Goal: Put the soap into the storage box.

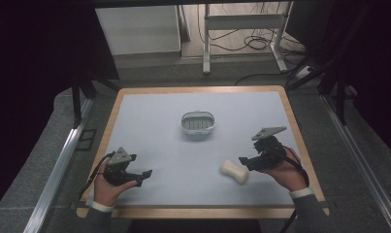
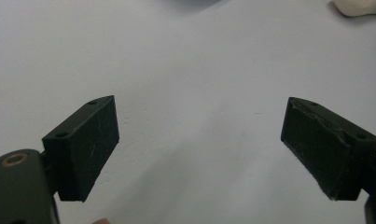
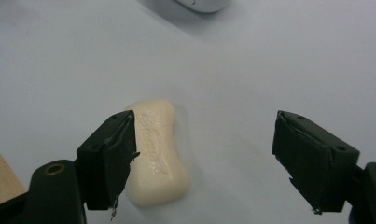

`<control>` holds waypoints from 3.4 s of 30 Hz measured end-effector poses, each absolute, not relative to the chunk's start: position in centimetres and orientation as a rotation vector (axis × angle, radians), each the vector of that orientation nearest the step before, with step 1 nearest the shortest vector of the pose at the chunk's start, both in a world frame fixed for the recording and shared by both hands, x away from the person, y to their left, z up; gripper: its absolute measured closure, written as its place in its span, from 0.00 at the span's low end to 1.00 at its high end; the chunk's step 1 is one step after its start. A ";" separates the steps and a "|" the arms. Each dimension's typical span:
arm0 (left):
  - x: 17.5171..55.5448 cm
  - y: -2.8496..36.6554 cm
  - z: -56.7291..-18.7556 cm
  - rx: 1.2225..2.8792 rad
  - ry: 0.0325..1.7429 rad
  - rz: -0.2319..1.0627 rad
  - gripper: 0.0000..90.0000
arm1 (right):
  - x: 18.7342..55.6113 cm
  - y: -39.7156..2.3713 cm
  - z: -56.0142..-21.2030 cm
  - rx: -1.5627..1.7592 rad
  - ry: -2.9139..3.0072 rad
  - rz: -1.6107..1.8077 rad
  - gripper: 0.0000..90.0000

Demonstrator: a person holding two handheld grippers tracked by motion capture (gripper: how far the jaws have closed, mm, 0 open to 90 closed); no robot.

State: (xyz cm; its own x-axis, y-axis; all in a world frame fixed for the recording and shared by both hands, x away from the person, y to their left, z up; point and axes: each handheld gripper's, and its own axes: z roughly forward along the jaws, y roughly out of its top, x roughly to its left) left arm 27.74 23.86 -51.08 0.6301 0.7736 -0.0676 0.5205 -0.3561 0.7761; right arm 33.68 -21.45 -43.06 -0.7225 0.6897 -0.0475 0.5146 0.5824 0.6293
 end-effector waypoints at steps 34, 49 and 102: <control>27.7 23.8 -51.1 2.054 1.005 0.389 0.13 | 35.5 -16.1 -48.0 0.945 2.822 0.428 0.33; 27.8 23.6 -51.4 2.070 1.002 0.394 0.13 | 35.7 -15.2 -49.4 0.954 2.872 0.305 0.53; 27.8 23.6 -51.3 2.073 0.997 0.390 0.13 | 40.1 -13.6 -43.8 0.783 2.823 0.524 0.55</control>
